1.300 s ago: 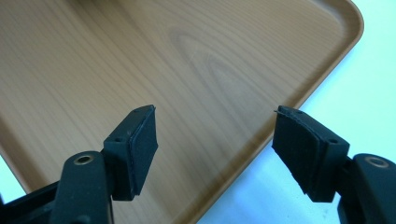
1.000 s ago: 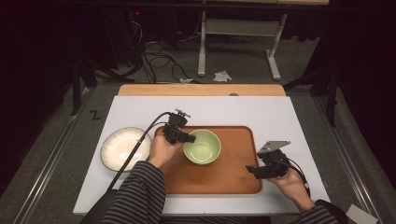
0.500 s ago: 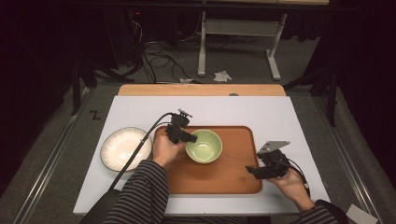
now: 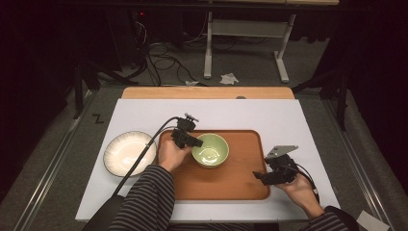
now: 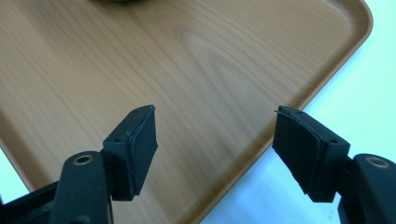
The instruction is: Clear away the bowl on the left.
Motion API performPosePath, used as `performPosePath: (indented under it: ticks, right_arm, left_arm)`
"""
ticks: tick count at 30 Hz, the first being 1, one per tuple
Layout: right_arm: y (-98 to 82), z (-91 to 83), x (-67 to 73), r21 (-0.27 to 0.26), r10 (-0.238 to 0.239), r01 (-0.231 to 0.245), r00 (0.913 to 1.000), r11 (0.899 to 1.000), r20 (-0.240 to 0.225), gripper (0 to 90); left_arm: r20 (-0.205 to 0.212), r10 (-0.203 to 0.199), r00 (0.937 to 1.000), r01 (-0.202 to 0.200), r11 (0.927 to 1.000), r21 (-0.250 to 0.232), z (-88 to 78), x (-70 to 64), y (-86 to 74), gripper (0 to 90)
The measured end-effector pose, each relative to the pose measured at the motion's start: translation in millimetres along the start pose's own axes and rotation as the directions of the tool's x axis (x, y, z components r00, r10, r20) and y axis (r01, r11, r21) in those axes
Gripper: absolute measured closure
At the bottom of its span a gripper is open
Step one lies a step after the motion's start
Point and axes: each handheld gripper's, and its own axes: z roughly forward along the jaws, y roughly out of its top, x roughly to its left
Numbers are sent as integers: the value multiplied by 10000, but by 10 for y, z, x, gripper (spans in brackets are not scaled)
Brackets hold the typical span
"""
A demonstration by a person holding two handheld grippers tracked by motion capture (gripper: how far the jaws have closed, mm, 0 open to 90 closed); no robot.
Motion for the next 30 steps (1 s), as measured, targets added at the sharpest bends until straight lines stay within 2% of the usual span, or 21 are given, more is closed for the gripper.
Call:
performPosePath:
  ticks: [13, 17, 22, 26, 30]
  right_arm:
    - [-1, 3, 10, -4, 14, -14, 10000, 10000, -20, 321]
    - [-1, 8, -1, 54, -6, 7, 10000, 10000, -78, 321]
    - [-3, 7, 6, 13, -4, 4, 10000, 10000, -56, 321]
    - [-1, 8, 4, 41, -14, 14, 10000, 10000, -91, 320]
    - [-2, 5, 1, 31, -15, 15, 10000, 10000, -63, 320]
  left_arm:
    - [54, -5, 10000, 6, 10000, -61, -1, 15, 2, 814]
    - [-5, -32, 10000, 32, 9998, -204, -29, 28, 10, 736]
    - [-295, 134, 9995, -143, 9994, -300, -71, 25, -3, 609]
    - [-267, 222, 9994, -238, 9979, -609, -174, 3, 5, 528]
    - [-386, 289, 9988, -323, 9954, -906, -297, 11, -10, 493]
